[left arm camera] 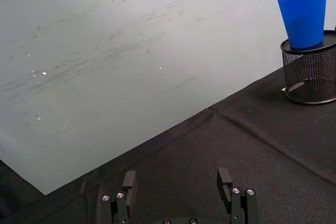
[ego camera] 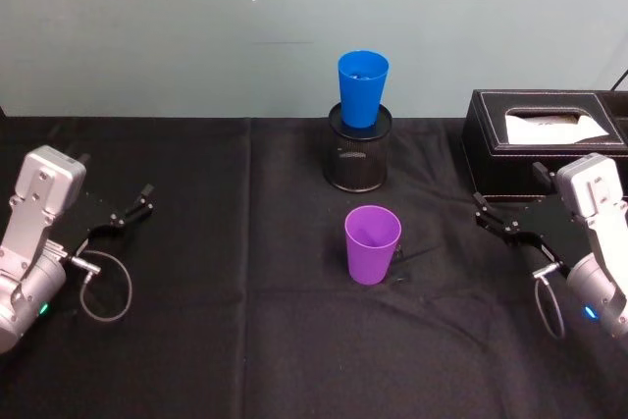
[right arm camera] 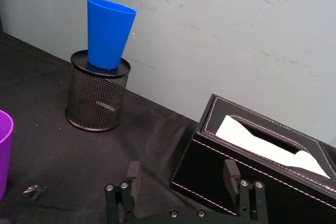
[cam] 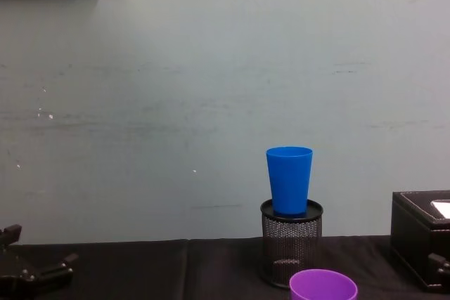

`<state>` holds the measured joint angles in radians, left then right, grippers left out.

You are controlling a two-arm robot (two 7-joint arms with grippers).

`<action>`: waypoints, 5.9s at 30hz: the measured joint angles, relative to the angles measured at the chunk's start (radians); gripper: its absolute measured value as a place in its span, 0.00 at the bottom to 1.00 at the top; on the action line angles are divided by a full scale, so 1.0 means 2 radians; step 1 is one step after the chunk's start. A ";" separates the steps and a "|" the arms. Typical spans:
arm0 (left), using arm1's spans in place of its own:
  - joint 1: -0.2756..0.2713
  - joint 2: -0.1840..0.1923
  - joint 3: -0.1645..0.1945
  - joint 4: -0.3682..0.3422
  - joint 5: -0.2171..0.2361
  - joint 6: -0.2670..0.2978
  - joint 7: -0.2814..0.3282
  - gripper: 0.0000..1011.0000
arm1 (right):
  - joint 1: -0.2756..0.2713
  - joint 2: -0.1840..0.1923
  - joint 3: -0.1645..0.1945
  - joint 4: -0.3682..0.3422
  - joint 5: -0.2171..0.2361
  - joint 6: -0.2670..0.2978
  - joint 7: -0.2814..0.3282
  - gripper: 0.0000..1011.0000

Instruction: Pick up one cup with a gripper and tap it against the other cup.

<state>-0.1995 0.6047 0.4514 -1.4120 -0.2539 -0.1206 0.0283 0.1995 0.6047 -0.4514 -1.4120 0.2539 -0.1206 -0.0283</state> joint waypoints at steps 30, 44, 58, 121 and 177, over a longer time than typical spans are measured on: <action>0.000 0.000 0.000 0.000 0.000 0.000 0.000 0.99 | 0.000 0.000 0.000 0.000 0.000 0.000 0.000 0.99; 0.000 0.000 0.000 0.000 0.000 0.000 0.000 0.99 | 0.000 0.000 0.000 0.000 0.000 0.000 0.000 0.99; 0.000 0.000 0.000 0.000 0.000 0.000 0.000 0.99 | -0.057 0.013 0.029 -0.045 0.033 -0.041 0.036 0.99; 0.000 0.000 0.000 0.000 0.000 0.000 0.000 0.99 | 0.016 -0.124 -0.004 0.068 0.054 -0.032 0.214 0.97; 0.000 0.000 0.000 0.000 0.000 0.000 0.000 0.99 | 0.056 -0.094 0.042 -0.092 0.102 0.157 0.199 0.72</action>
<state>-0.1995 0.6047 0.4514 -1.4120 -0.2539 -0.1205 0.0283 0.3108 0.4157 -0.3675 -1.5953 0.4574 0.1936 0.3703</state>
